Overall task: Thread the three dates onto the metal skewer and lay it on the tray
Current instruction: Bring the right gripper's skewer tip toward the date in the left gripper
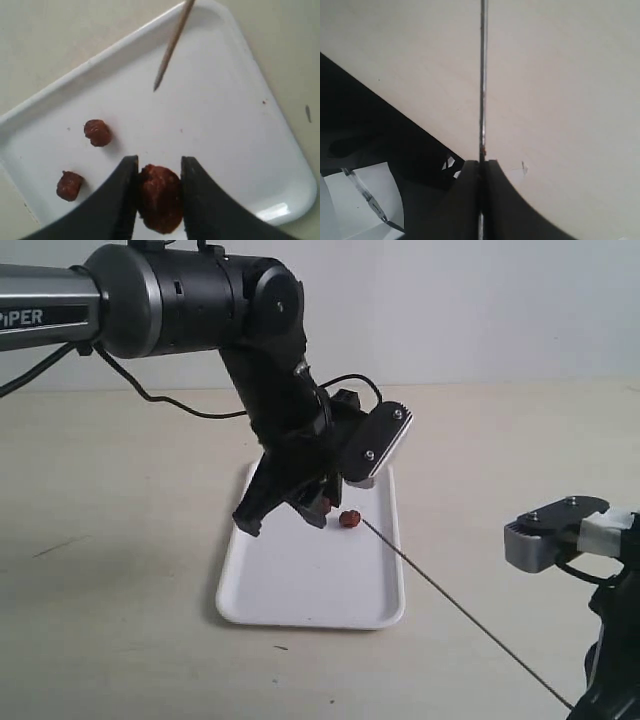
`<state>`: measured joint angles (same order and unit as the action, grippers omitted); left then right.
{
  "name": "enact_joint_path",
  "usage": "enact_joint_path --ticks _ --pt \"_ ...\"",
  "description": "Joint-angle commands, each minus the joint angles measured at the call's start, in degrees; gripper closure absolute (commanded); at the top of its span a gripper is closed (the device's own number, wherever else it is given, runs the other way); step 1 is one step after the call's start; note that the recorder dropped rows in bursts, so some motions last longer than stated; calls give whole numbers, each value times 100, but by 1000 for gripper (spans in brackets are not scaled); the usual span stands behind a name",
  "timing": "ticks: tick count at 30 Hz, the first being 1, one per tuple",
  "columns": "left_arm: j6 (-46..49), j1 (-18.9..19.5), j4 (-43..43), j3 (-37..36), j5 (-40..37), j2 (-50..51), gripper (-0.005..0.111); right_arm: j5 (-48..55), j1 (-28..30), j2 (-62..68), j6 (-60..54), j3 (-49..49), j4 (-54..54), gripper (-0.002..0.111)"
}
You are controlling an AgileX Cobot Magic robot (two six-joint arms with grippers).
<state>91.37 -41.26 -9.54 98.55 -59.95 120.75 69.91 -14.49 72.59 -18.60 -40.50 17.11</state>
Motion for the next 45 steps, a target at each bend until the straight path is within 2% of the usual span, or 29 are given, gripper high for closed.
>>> enact_joint_path --ticks 1,9,23,30,38,45 --pt "768 14 -155 3 -129 -84 77 5 26 30 -175 20 121 108" --pt "1555 14 -854 3 -236 -84 77 5 26 30 -279 20 331 108" --pt "2038 28 -867 3 -286 -122 77 5 26 8 -279 20 243 108" --pt "2230 198 -971 3 -393 -278 77 5 26 -142 -189 232 154 108" --pt "2571 368 -1565 3 -658 -362 77 5 26 -330 -178 316 246 108" --pt "2823 368 -1999 3 -901 -395 77 5 26 -530 -178 316 246 108"
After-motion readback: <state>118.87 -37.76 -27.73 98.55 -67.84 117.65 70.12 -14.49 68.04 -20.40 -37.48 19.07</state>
